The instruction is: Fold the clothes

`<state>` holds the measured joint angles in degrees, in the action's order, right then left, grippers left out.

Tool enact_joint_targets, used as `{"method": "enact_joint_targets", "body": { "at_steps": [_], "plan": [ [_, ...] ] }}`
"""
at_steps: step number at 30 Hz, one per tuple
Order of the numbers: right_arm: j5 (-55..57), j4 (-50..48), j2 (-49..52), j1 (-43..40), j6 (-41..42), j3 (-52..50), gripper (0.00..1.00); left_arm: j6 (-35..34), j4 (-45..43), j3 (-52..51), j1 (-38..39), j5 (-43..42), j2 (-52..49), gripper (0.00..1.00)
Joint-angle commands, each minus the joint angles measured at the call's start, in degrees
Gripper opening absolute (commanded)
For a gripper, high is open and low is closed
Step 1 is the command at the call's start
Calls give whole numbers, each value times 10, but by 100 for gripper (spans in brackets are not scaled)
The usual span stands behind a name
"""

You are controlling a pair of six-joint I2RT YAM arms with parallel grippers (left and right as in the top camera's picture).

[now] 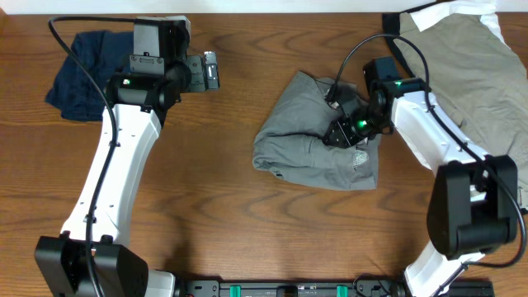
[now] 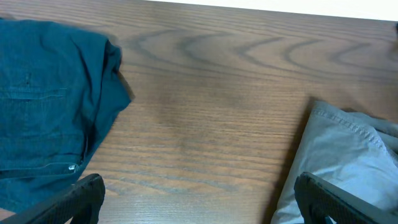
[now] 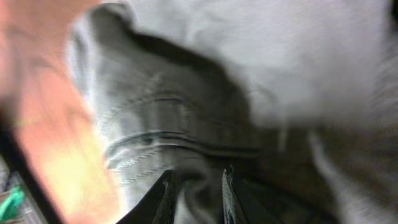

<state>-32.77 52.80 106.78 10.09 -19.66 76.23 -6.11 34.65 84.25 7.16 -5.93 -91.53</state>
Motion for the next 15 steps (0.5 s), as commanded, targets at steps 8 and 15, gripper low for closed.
{"method": "enact_joint_targets", "body": {
  "at_steps": [8, 15],
  "plan": [
    [30, -2, -34, 12, 95, -75, 20, 6, 0, -2, -2, 6, -2, 98],
    [41, -162, -34, 2, 182, -201, 20, 6, 2, -2, -2, 6, -2, 98]
  ]
}}
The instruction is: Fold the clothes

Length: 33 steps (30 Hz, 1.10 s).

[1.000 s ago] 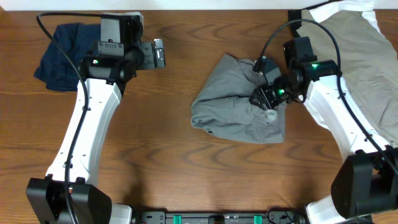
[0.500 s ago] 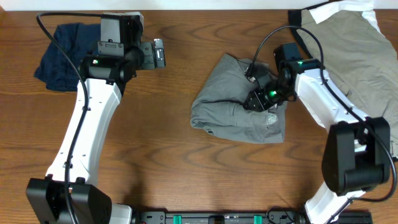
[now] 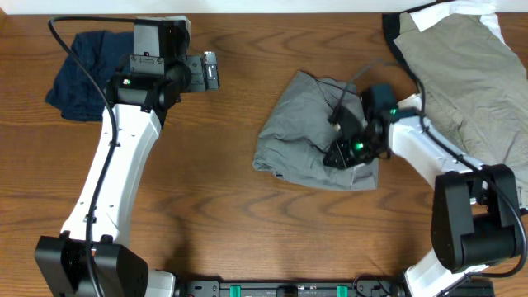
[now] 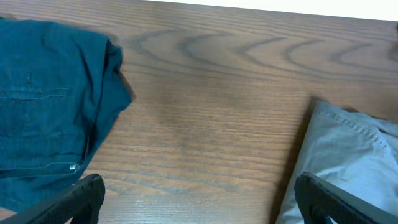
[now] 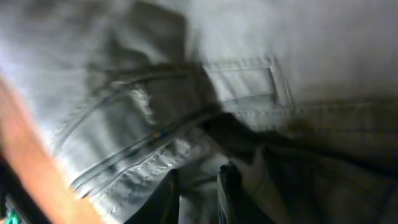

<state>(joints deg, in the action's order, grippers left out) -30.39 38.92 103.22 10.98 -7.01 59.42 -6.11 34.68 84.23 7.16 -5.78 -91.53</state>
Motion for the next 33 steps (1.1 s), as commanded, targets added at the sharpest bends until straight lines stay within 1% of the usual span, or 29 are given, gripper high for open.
{"method": "enact_joint_targets", "body": {
  "at_steps": [1, 6, 9, 12, 14, 16, 18, 20, 24, 29, 31, 33],
  "plan": [
    [17, -34, 2, -10, 60, -44, 20, 6, 3, -2, -2, 5, -2, 98],
    [17, -53, 2, -17, 63, -67, 21, 5, 12, -2, -2, 5, -2, 98],
    [14, -73, -5, -17, 63, -57, 25, 5, 13, -2, -2, 5, -2, 98],
    [8, -72, -23, -17, 67, -22, 34, 5, 13, -2, -2, 4, -2, 98],
    [18, -60, -36, -20, 70, 11, 45, 5, 15, -2, -2, 0, -2, 98],
    [46, -40, -49, -26, 79, 42, 54, 5, 16, -2, -2, -9, -2, 98],
    [91, -15, -59, -35, 99, 66, 57, 5, 18, -3, -2, -19, -2, 98],
    [136, 10, -62, -46, 129, 81, 58, 5, 21, -5, -2, -31, -2, 98],
    [174, 34, -59, -63, 191, 78, 59, 5, 28, -10, -1, -35, -2, 98],
    [202, 43, -56, -65, 223, 49, 60, 5, 28, -16, -1, -38, -4, 98],
    [225, 38, -56, -65, 247, 31, 60, 5, 28, -16, -1, -38, -6, 98],
    [227, 23, -56, -65, 249, 15, 59, 5, 28, -16, -1, -38, -7, 98]
  ]
}}
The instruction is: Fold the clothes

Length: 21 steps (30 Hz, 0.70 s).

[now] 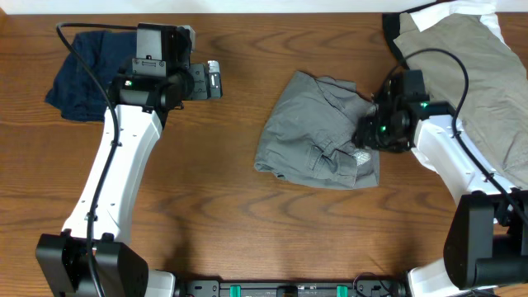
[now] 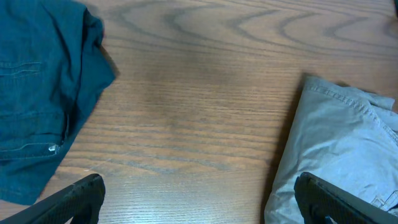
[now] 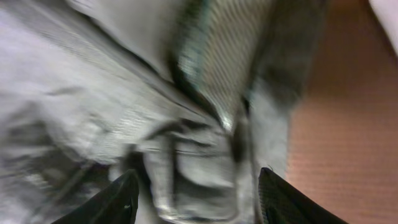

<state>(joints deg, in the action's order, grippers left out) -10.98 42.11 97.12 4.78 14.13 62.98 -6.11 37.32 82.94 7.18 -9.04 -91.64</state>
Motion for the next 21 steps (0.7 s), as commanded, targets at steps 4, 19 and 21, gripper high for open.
{"method": "enact_joint_targets", "body": {
  "at_steps": [4, 19, 21],
  "plan": [
    [26, -70, 6, 8, 38, -64, 56, 5, 1, -3, -1, -5, -8, 98],
    [37, -384, 93, 131, 69, -152, 38, 5, -6, -3, -4, 10, -8, 98],
    [37, -444, 123, 146, 68, -151, 38, 5, -5, -3, -4, 10, -8, 98]
  ]
}}
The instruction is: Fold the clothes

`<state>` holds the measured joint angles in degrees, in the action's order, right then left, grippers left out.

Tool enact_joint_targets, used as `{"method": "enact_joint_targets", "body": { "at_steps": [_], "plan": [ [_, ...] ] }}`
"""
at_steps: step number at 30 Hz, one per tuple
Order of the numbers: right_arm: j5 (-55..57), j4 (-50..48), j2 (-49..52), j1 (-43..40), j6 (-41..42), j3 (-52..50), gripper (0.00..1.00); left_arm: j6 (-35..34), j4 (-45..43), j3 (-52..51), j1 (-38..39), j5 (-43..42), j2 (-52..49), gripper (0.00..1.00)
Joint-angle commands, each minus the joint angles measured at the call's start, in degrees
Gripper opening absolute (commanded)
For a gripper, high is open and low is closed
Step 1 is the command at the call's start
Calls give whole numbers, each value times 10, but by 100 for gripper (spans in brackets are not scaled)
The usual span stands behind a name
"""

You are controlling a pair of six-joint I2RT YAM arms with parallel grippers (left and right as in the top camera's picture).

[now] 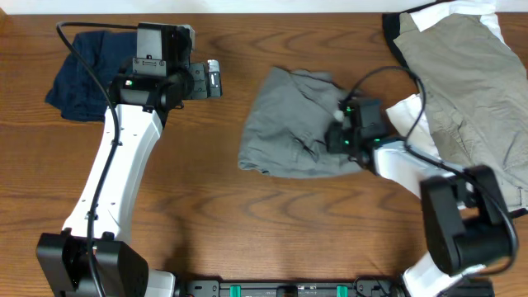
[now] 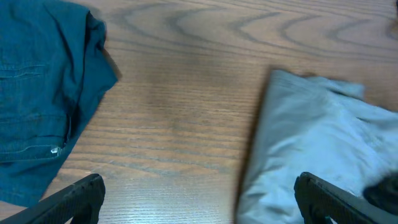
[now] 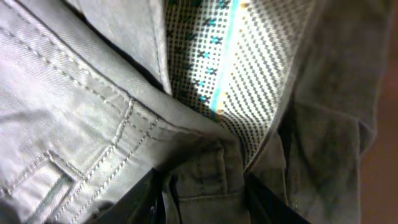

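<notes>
Crumpled grey shorts [image 1: 289, 124] lie at the table's middle, also in the left wrist view [image 2: 311, 137]. My right gripper [image 1: 341, 137] sits low at their right edge. In the right wrist view its fingers [image 3: 202, 193] are closed around a thick fold of the waistband, with the patterned lining [image 3: 217, 74] showing just above. A dark blue garment [image 1: 78, 70] lies bunched at the far left, also seen from the left wrist [image 2: 37, 93]. My left gripper [image 1: 212, 78] hangs open above bare wood between the two garments, holding nothing [image 2: 199, 208].
A khaki garment [image 1: 462, 74] with a white piece [image 1: 408, 111] beside it lies spread at the right back corner, close behind my right arm. The table's far edge [image 1: 272, 8] runs just beyond the garments.
My right gripper was wide open at the shorts' right edge; now its fingers are closed around a waistband fold, further left. The shorts have shifted left and back. The left arm has stayed put.
My right gripper was shut on the right side of the grey shorts, then lower on them near the front edge. It then stood open at their right edge. Now it grips the waistband and the shorts lie further left. The left gripper stayed open throughout.
</notes>
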<state>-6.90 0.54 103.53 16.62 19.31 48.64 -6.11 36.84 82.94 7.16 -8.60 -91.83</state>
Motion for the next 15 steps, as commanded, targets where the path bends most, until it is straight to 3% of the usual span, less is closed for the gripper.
{"method": "enact_joint_targets", "body": {
  "at_steps": [1, 4, 7, 15],
  "plan": [
    [-4, -58, 71, 33, 17, -6, 38, 5, 1, -3, -4, 5, -6, 98],
    [-4, -149, 101, 50, 17, 5, 43, 5, 4, -3, -4, 5, -6, 98],
    [-4, -175, 105, 61, 17, 32, 50, -3, 9, -3, -4, 5, -6, 98],
    [-10, -29, 30, 29, 17, 158, 79, -14, 34, -3, 2, 0, -6, 98]
  ]
}}
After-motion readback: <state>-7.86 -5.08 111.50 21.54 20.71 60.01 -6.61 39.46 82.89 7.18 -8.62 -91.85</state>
